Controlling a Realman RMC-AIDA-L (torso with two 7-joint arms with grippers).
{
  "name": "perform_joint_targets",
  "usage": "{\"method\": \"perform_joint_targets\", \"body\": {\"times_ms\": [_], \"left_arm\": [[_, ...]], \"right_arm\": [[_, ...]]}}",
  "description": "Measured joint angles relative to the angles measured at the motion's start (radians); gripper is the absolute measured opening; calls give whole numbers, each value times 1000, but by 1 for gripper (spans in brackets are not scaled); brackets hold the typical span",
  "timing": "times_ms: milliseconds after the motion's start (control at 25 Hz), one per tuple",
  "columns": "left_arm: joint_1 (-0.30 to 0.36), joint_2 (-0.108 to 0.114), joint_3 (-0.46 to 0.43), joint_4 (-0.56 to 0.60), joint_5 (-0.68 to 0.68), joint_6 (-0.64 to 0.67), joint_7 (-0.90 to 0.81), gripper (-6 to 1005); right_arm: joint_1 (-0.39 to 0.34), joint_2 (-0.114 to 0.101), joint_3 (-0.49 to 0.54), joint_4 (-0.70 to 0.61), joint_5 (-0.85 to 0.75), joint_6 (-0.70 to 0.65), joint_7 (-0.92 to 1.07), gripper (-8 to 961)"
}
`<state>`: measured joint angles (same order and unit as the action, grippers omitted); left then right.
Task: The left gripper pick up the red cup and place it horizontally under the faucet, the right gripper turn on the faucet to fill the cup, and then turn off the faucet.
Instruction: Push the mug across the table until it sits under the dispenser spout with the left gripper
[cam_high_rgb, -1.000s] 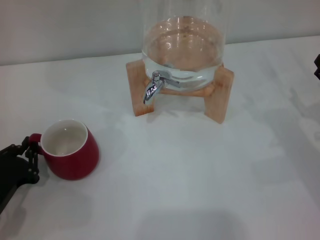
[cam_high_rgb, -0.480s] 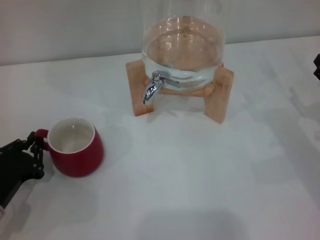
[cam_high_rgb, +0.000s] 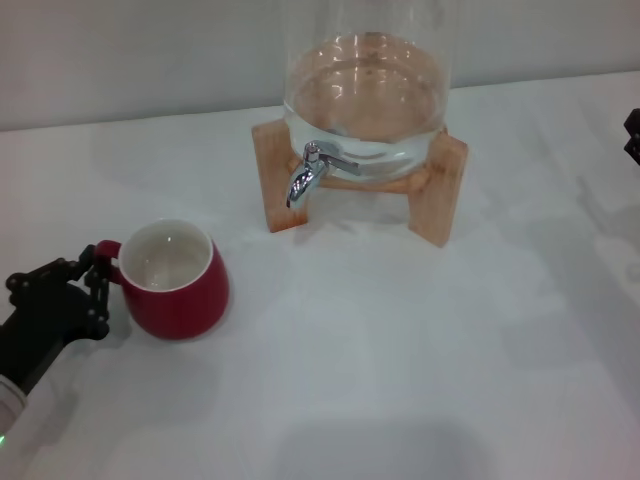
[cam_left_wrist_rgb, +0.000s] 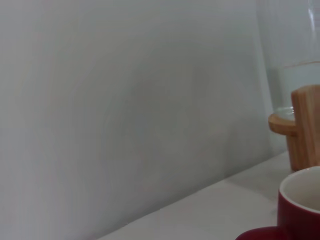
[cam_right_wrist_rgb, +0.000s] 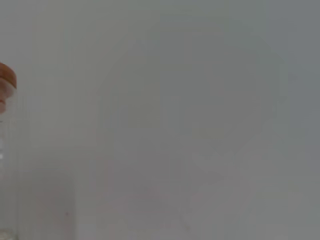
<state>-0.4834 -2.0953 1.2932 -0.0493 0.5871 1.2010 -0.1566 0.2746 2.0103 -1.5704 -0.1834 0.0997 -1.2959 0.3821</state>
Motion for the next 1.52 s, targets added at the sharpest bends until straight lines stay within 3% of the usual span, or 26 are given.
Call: {"method": "perform_joint_targets", "body": {"times_ms": [760,1520], "left_arm": [[-88,0,0,14,89,-102,-63,77],[-115,0,0,59,218,-141,-106,77]], "right_arm": [[7,1,-15,-2,0,9,3,871],[9,1,-26,1,0,16,3,871]]}}
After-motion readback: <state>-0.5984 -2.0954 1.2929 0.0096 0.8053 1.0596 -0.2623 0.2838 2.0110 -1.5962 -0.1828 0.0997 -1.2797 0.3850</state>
